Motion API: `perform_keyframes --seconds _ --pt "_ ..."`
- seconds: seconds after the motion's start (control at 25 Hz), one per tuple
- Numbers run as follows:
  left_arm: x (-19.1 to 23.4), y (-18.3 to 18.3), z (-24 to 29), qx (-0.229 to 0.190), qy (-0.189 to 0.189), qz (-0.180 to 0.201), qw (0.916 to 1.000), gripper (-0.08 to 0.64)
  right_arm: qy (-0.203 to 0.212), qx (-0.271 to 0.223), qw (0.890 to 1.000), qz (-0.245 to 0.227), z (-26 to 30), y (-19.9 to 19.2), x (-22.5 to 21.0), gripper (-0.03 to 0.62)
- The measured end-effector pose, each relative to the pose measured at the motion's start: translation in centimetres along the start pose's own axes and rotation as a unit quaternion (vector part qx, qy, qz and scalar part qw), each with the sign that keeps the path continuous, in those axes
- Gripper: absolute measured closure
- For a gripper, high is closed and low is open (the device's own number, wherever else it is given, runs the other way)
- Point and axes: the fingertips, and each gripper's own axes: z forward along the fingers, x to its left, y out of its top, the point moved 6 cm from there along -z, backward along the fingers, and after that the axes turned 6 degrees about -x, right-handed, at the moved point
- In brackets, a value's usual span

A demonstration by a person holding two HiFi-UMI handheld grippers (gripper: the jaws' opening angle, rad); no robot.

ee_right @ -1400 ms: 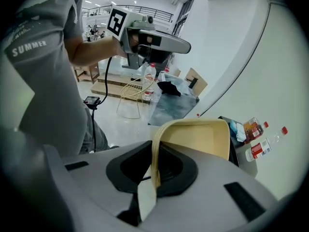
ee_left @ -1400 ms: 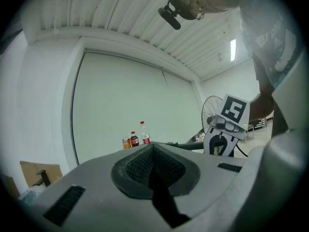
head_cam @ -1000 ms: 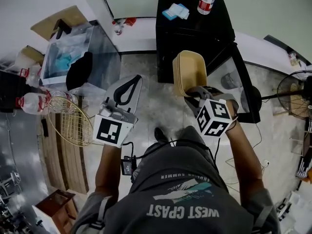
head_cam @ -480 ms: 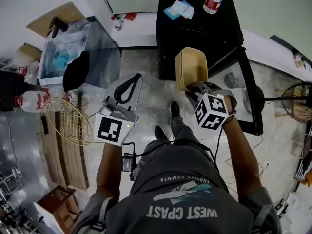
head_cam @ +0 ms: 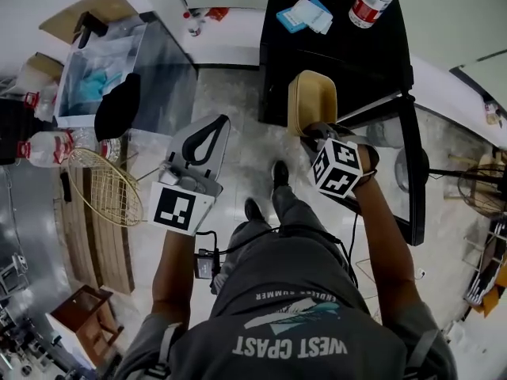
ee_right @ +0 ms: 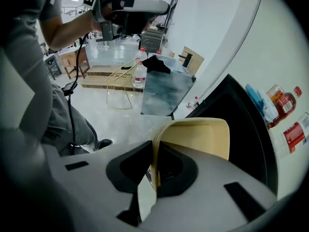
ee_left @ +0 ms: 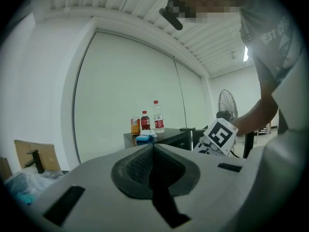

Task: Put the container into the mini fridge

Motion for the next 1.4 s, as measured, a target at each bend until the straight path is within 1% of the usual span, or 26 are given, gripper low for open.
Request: perform_keyframes --seconds 0.16,0.64,0.8,1.08,1.4 --pt "0.3 -0.8 0.4 0.006 0.011 -0.005 0.9999 0.545 0.006 0.007 1.000 -0.003 2.2 -1.0 -1.0 0.549" --pt "1.0 -3.9 1.4 0.031 0.027 -0.025 0.9988 0.545 0.012 0.038 0.999 -0.015 9.0 -4.2 -4.0 0.549" --pt "1.3 -4.8 1.9 0.038 0.029 -0.029 0.9985 0.545 0.003 0.052 0.998 -0.021 11.2 -5.2 -5.1 0.549" --pt "2.1 -6.2 2.4 0.048 0.033 -0.040 0.9975 0.545 -0.001 0.067 0.998 -0.017 14.8 -6.5 -6.7 0.548" --pt "2.6 -8.3 2.8 0.070 0.037 -0.053 0.9955 0.545 -0.016 0.087 0.996 -0.012 18.5 -8.5 -8.6 0.548"
